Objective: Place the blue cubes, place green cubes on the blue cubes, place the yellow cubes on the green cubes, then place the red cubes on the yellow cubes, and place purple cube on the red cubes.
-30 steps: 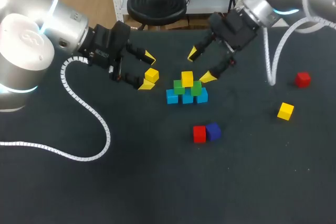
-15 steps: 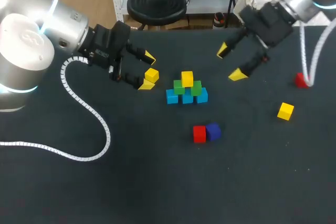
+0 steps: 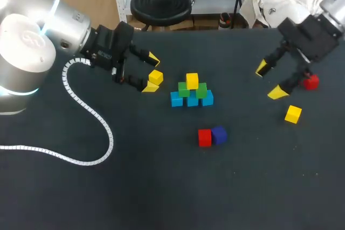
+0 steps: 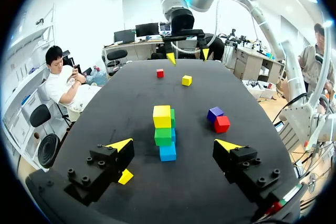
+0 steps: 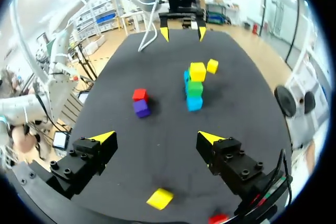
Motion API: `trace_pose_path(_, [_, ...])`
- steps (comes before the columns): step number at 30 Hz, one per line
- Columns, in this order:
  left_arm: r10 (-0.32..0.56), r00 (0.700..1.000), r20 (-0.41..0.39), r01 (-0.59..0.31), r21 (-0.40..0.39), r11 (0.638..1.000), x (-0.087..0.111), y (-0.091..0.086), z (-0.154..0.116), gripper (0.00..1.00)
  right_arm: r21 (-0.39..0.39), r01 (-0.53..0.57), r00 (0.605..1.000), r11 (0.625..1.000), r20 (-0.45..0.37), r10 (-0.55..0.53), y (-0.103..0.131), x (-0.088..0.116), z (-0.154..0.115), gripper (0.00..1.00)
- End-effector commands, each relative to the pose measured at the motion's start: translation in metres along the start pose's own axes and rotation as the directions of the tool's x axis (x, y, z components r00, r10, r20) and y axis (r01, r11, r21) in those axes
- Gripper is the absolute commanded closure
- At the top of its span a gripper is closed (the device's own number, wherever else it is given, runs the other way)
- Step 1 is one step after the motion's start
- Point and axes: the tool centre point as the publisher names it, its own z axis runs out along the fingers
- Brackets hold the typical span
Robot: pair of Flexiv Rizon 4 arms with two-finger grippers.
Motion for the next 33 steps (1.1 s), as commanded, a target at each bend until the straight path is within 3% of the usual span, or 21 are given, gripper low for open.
trace_pose_path(1, [0.003, 1.0, 0.003, -0.003, 0.0, 1.0, 0.001, 0.0, 0.0, 0.0, 0.279, -0.059, 0.998, 0.959, -0.006, 0.063, 0.041, 0.009, -0.008, 0.0])
trace_pose_path(8, [0.003, 1.0, 0.003, -0.003, 0.0, 1.0, 0.001, 0.0, 0.0, 0.0, 0.333, -0.138, 0.99, 0.933, 0.024, 0.138, 0.069, 0.038, 0.001, 0.0])
trace_pose_path(15, [0.003, 1.0, 0.003, -0.003, 0.0, 1.0, 0.001, 0.0, 0.0, 0.0, 0.361, -0.162, 0.986, 0.918, 0.026, 0.163, 0.079, 0.068, 0.006, 0.0])
trace_pose_path(23, [0.003, 1.0, 0.003, -0.003, 0.0, 1.0, 0.001, 0.0, 0.0, 0.0, 0.382, -0.212, 0.973, 0.899, 0.001, 0.229, 0.077, 0.089, 0.007, 0.0])
trace_pose_path(33, [0.003, 1.0, 0.003, -0.003, 0.0, 1.0, 0.001, 0.0, 0.0, 0.0, 0.387, -0.285, 0.956, 0.877, 0.044, 0.291, 0.063, 0.111, 0.009, 0.0])
